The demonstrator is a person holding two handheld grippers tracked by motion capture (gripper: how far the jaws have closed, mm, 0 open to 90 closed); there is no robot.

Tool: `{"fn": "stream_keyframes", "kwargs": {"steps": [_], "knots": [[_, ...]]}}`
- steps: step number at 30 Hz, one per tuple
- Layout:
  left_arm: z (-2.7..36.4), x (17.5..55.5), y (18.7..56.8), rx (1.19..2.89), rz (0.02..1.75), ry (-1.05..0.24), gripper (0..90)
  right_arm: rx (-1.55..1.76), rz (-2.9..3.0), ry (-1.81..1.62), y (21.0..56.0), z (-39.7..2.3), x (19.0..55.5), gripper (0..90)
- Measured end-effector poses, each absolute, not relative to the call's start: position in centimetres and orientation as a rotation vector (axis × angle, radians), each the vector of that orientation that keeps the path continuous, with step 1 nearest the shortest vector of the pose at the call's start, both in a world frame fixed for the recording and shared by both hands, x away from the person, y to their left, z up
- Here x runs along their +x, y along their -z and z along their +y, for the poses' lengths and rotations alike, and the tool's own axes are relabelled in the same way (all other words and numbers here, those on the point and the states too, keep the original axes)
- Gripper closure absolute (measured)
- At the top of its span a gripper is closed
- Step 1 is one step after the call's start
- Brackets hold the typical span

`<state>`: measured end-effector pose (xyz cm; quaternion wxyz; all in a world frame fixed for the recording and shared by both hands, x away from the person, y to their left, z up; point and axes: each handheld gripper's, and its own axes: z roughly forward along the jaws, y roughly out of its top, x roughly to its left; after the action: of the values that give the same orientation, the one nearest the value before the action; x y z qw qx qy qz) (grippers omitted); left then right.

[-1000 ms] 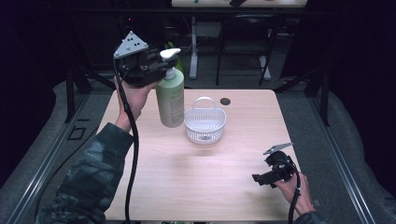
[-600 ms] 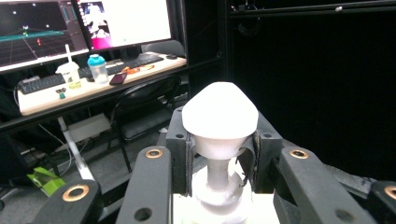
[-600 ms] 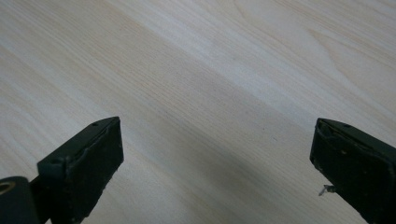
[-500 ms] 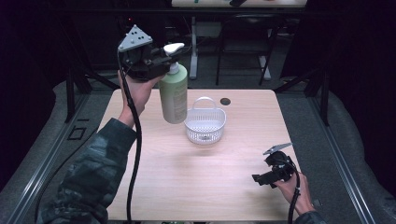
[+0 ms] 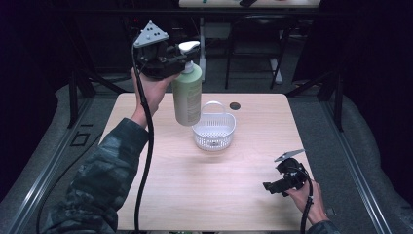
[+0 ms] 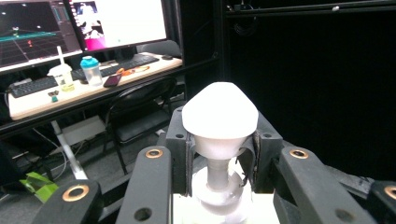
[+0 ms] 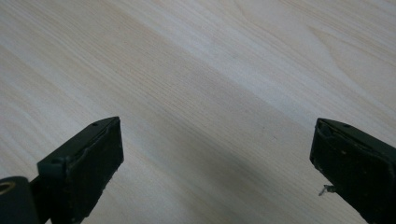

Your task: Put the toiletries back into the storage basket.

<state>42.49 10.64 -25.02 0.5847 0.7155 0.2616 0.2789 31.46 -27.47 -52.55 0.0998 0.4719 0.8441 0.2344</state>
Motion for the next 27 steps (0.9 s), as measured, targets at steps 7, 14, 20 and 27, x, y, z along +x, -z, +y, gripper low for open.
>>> {"fn": "stream_keyframes", "kwargs": {"steps": [7,14,20,27], "knots": [[9.4,43.1,25.0,1.675,0.602,-0.643,67.4,1.396,2.494,-0.695,52.5,-27.5,31.4,2.3],[8.5,43.8,25.1,1.68,0.598,-0.635,67.4,1.392,2.496,-0.691,52.5,-27.5,31.4,2.3],[7.5,44.2,25.4,1.689,0.594,-0.634,67.4,1.381,2.499,-0.685,52.5,-27.5,31.4,2.3],[6.6,44.9,25.6,1.686,0.602,-0.621,67.4,1.386,2.498,-0.692,52.5,-27.4,31.4,2.4]]}}
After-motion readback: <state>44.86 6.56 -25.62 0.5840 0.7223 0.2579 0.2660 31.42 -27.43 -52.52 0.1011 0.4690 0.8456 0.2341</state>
